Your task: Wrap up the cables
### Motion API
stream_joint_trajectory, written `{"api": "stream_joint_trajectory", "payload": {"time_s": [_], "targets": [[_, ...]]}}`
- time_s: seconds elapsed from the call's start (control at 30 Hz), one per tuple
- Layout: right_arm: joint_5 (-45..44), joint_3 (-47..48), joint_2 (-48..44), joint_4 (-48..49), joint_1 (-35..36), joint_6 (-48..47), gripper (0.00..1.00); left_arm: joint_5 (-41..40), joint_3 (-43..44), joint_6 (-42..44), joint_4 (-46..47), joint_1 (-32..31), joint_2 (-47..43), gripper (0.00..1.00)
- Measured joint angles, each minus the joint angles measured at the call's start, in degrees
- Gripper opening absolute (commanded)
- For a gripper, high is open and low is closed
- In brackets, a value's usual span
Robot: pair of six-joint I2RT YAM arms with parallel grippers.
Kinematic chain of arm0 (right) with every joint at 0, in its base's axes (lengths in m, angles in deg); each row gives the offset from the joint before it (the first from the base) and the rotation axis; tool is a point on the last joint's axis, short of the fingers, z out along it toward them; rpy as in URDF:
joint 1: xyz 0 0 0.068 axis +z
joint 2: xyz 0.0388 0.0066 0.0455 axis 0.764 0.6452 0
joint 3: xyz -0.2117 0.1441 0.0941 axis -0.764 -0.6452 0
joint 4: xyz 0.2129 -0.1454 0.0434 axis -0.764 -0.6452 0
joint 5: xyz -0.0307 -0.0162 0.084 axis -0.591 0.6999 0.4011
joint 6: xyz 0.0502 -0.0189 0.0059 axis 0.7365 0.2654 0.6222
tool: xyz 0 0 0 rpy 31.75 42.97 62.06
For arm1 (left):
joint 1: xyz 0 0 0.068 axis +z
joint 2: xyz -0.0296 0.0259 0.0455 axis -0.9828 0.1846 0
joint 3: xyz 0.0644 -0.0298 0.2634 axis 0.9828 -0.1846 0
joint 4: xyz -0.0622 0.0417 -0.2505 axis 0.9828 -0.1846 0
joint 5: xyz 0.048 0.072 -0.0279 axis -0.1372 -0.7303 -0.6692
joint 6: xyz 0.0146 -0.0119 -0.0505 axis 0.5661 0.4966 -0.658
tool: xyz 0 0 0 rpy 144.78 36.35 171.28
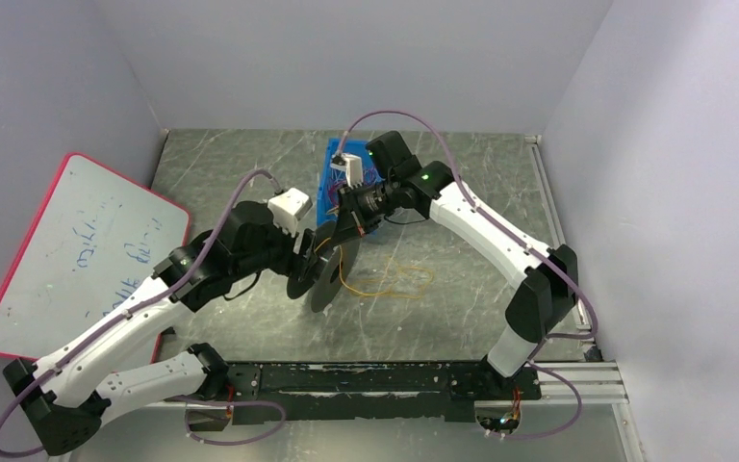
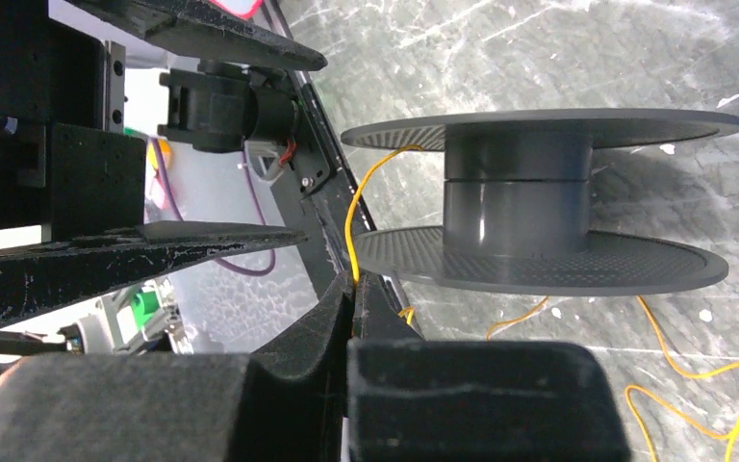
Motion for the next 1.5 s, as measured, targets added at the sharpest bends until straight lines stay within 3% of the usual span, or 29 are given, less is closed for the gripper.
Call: {"api": "stream_joint_trajectory", "payload": {"time_s": [0.4, 1.03, 1.2, 1.5], "targets": [[4.1, 0.0, 4.2, 5.2, -2.2, 7.5, 0.0, 2.8, -1.7, -0.2, 3.6, 6.9, 2.4, 0.73], [10.4, -3.8, 5.7, 12.6, -4.9, 14.1, 0.0, 7.8, -2.4, -0.1, 6.3, 8.2, 9.9, 0.61], [10.9, -5.9, 5.7, 14.3, -5.6, 15.4, 0.0, 7.8, -2.4, -0.2, 6.3, 8.2, 11.3, 0.55], [11.5, -8.9, 5.7, 17.7, -7.3, 18.4, 0.0, 7.6, -2.4, -0.2, 6.4, 8.2, 13.2, 0.37]]}}
